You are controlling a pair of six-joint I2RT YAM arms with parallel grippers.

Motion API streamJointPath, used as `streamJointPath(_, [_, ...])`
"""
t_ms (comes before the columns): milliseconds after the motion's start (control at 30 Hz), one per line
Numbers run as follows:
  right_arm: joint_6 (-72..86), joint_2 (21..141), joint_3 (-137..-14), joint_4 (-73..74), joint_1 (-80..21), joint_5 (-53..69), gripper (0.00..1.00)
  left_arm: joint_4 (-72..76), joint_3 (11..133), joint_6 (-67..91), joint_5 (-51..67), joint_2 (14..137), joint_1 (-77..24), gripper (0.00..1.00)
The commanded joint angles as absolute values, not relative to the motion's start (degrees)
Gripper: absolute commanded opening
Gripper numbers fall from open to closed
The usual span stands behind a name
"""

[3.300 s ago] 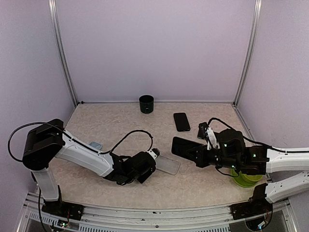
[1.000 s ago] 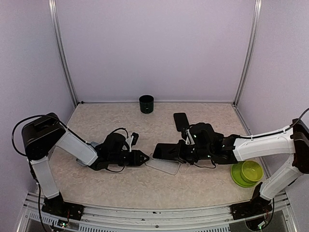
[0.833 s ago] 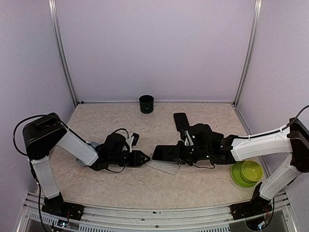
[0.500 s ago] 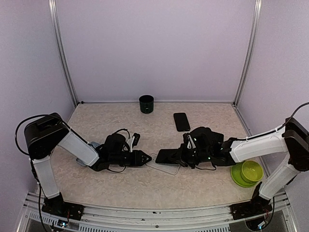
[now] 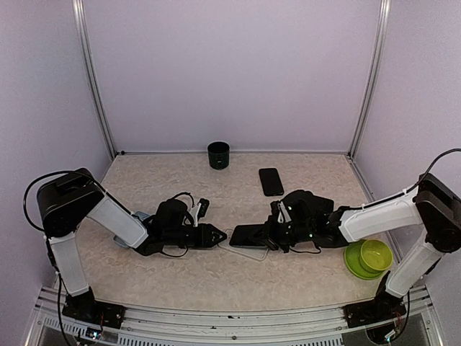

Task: Put the phone into the phone case
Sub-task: Install the phone into the phone case.

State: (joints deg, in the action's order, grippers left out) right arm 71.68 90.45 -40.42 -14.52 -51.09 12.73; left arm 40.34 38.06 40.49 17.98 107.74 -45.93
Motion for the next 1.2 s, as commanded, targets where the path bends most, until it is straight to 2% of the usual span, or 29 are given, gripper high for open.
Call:
streamJointPath(0, [72.11, 91.11, -40.05, -18.65, -49.91, 14.61, 0.00, 41.66, 37.66, 40.43, 18.04, 108.52, -45.62, 0.38])
streamJointPath(1167, [80.54, 99.80, -36.96, -29.50, -46.76, 25.53, 0.00, 42.01, 38.21, 40.06, 17.40, 110.35, -46.92, 0.37])
